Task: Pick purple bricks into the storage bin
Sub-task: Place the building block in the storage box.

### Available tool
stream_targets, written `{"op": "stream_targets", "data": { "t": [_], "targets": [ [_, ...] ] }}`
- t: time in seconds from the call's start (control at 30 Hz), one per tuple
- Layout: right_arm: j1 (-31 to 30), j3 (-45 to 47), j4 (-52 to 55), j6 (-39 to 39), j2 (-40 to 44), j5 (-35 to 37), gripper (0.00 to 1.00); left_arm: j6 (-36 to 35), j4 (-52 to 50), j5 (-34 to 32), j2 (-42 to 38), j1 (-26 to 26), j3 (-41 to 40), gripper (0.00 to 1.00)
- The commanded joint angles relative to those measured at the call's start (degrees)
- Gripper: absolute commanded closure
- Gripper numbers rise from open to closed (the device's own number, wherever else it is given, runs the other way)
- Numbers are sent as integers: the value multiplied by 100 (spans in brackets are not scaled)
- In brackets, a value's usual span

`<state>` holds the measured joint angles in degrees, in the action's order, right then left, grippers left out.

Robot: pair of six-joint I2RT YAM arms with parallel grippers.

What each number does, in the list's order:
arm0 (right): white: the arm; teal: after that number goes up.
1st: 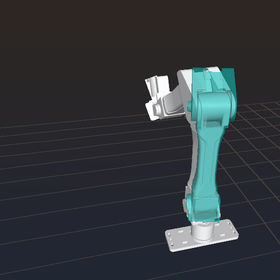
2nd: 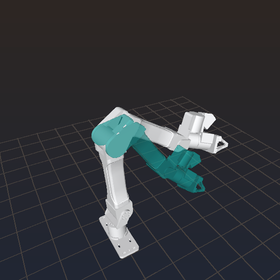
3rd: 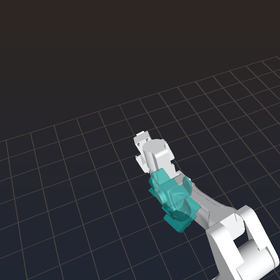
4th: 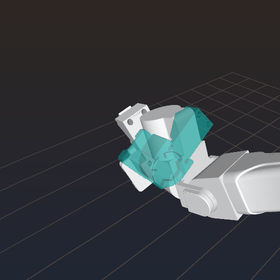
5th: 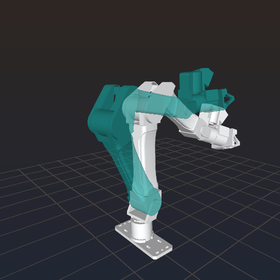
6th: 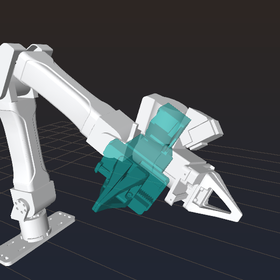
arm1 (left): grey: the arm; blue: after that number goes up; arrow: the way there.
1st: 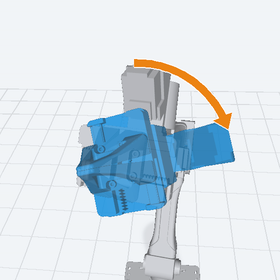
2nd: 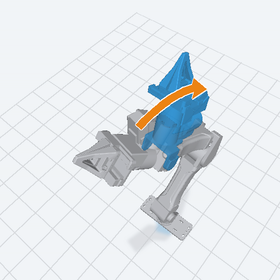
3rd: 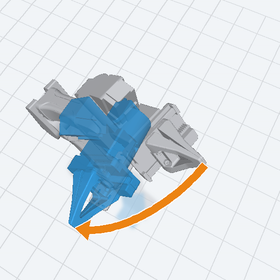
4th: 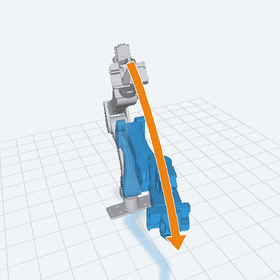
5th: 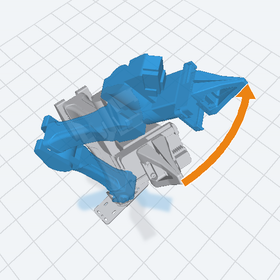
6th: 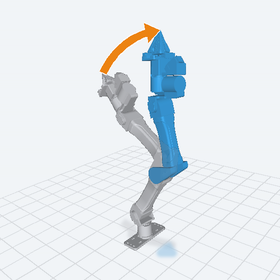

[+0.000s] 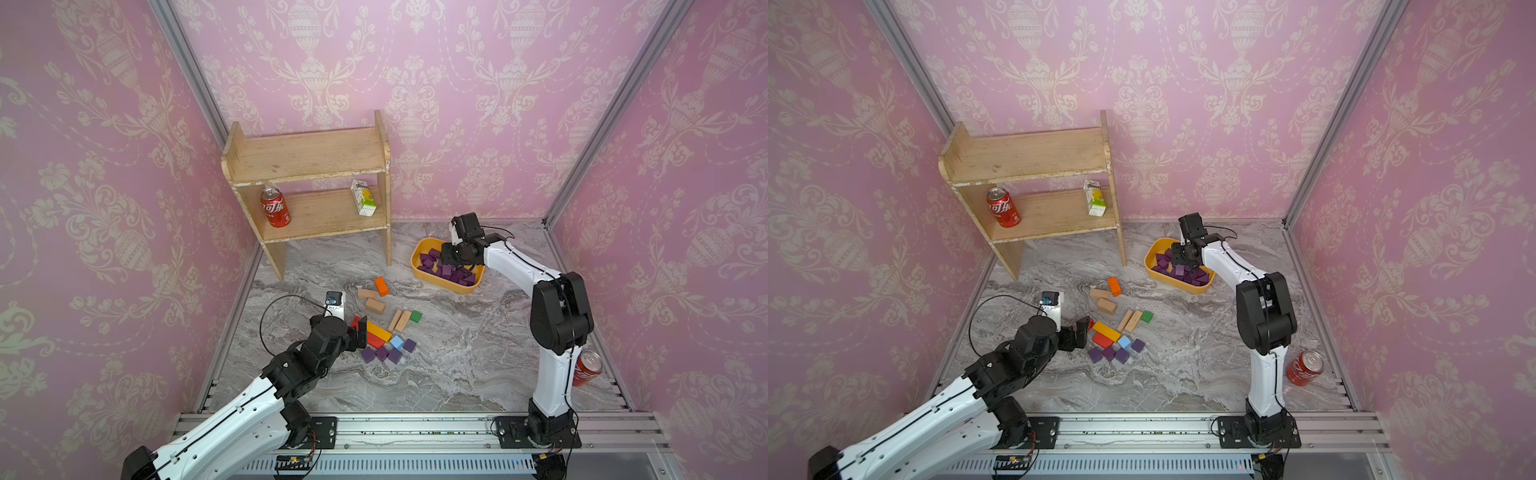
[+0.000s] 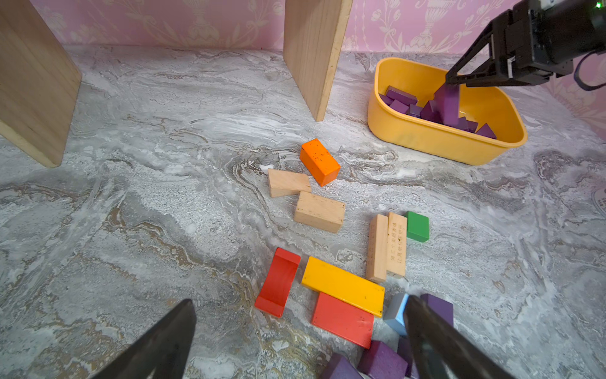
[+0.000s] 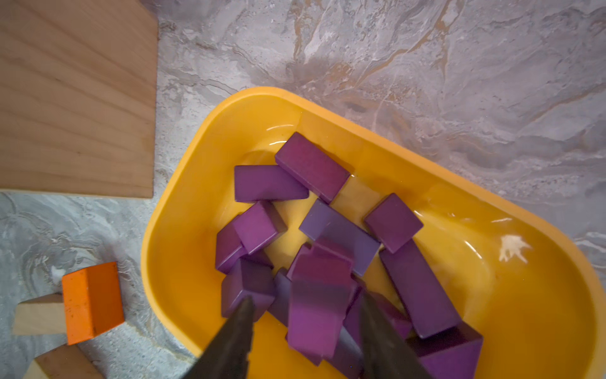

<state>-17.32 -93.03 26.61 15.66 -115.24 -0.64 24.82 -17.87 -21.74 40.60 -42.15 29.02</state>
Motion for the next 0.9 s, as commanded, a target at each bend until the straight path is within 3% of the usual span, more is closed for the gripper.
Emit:
{"op": "stream_targets", "data": {
  "t": [0.0, 0.13, 0.4, 0.57, 0.87],
  "targets": [
    [5, -277, 220, -129, 64, -32, 32, 93, -50, 154, 63, 22, -2, 1],
    [7, 30, 125, -181, 482, -6, 28, 80, -43, 256, 219, 19, 64, 1],
    [-62, 1843, -486, 48, 2052, -257, 28, 50, 109, 637, 734, 15, 227, 1],
    [-87, 3059, -709, 209, 3052, -255, 28, 33, 171, 1020, 1185, 21, 347, 1],
    [-124, 4249, -745, 298, 4185, -614, 28, 136, 72, 1855, 1837, 13, 532, 1]
  ]
}}
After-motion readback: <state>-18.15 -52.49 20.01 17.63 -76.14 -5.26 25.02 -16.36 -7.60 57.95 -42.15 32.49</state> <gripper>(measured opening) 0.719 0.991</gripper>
